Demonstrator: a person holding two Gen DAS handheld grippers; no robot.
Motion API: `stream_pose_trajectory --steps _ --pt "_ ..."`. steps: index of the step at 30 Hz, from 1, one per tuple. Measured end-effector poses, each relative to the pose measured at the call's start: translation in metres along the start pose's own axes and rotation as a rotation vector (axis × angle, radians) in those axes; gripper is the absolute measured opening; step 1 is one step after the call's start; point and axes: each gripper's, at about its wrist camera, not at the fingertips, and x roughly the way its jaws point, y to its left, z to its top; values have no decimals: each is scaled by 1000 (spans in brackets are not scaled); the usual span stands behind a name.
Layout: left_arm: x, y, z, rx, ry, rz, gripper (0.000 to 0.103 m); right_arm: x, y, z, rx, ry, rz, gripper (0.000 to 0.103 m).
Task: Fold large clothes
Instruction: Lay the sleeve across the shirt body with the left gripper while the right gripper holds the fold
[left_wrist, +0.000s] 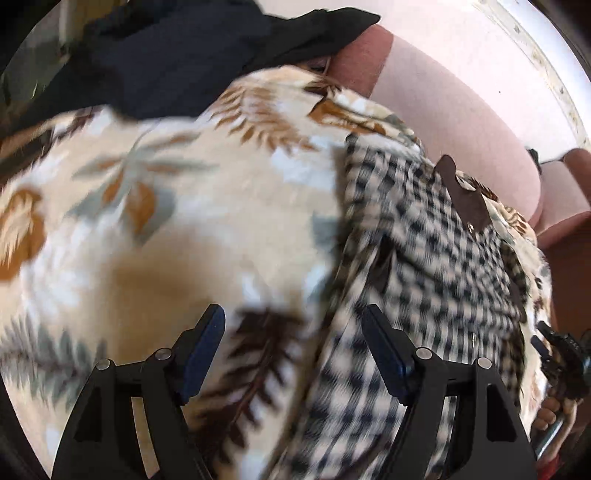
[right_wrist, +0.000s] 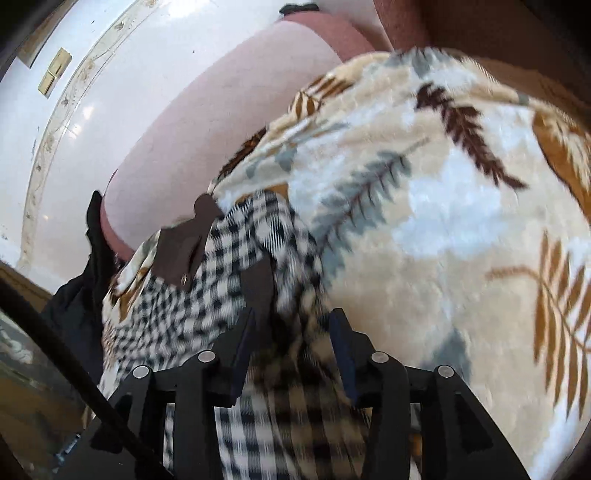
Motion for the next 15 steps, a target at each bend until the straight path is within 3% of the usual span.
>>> stream_pose_trajectory --steps 4,9,11,15 --pt "-7 19 -34 17 40 -80 76 -21 -20 -26 11 3 -52 50" --pt "-15 22 -74 64 74 -164 76 -39 -53 -68 59 76 -72 50" --pt "-20 19 -85 99 66 -171 76 -44 -69 -86 96 111 -30 50" --pt "-26 19 -104 105 103 -261 73 -60 -93 -115 211 156 157 50"
